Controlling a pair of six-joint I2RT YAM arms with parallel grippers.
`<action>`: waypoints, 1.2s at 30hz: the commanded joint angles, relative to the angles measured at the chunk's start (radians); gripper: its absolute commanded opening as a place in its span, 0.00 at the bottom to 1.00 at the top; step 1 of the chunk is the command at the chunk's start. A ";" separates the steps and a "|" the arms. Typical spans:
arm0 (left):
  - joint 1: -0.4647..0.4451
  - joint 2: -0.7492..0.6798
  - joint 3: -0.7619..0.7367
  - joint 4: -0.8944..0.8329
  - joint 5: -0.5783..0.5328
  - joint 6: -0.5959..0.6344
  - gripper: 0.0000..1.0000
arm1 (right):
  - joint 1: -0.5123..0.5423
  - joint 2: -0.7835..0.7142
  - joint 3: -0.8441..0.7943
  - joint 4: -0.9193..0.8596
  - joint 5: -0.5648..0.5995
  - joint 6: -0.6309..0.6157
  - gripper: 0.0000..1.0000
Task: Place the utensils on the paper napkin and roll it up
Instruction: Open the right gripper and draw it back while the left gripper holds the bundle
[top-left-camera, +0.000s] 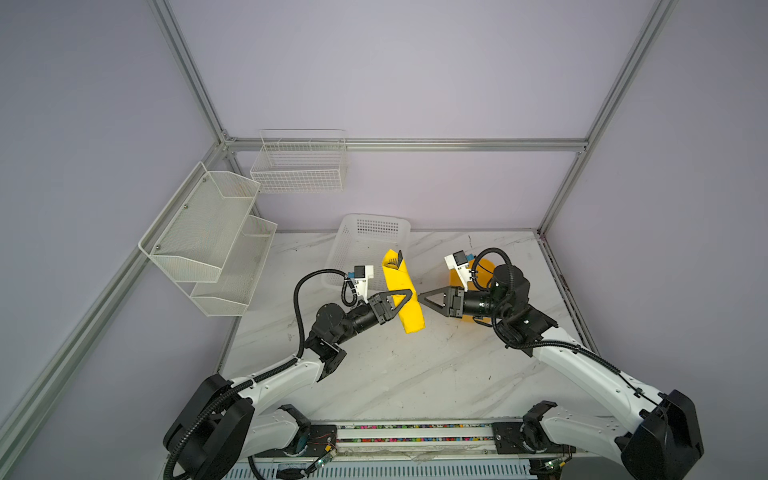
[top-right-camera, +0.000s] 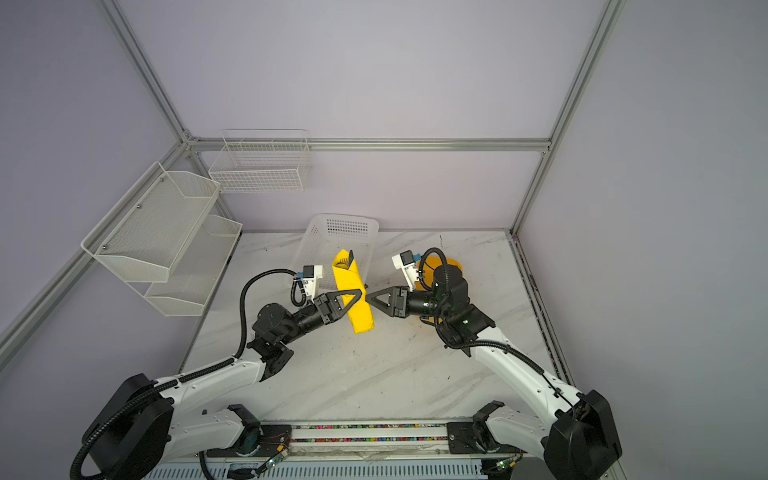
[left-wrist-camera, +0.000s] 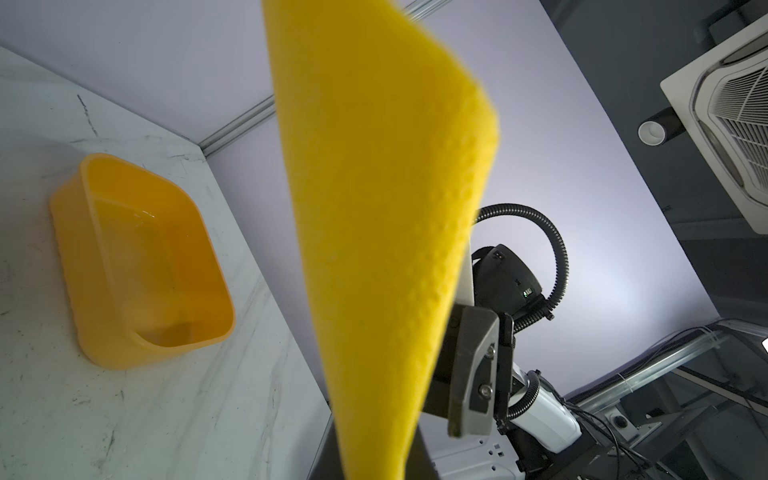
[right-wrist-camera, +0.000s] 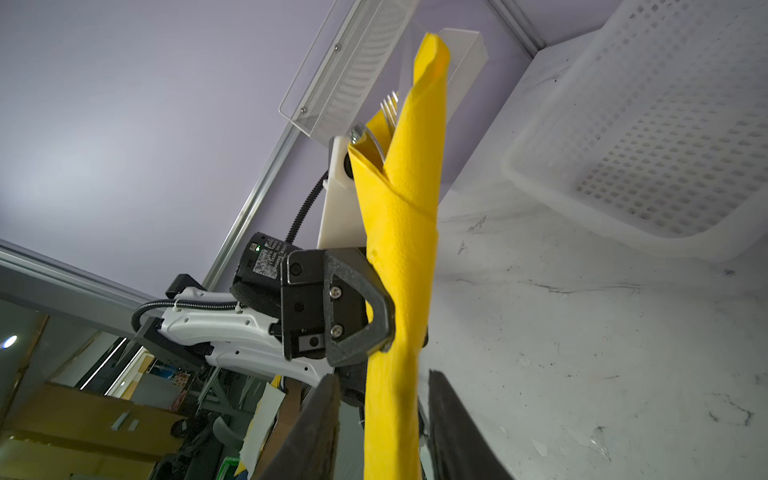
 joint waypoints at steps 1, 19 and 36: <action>0.021 -0.033 0.049 0.029 0.031 0.030 0.08 | -0.022 -0.041 -0.013 -0.032 0.103 -0.024 0.41; 0.128 -0.042 0.061 -0.059 0.139 0.033 0.07 | -0.055 0.059 -0.062 -0.065 0.436 0.022 0.48; 0.236 -0.063 0.058 -0.068 0.193 0.024 0.07 | -0.058 0.315 0.074 -0.160 0.451 0.007 0.51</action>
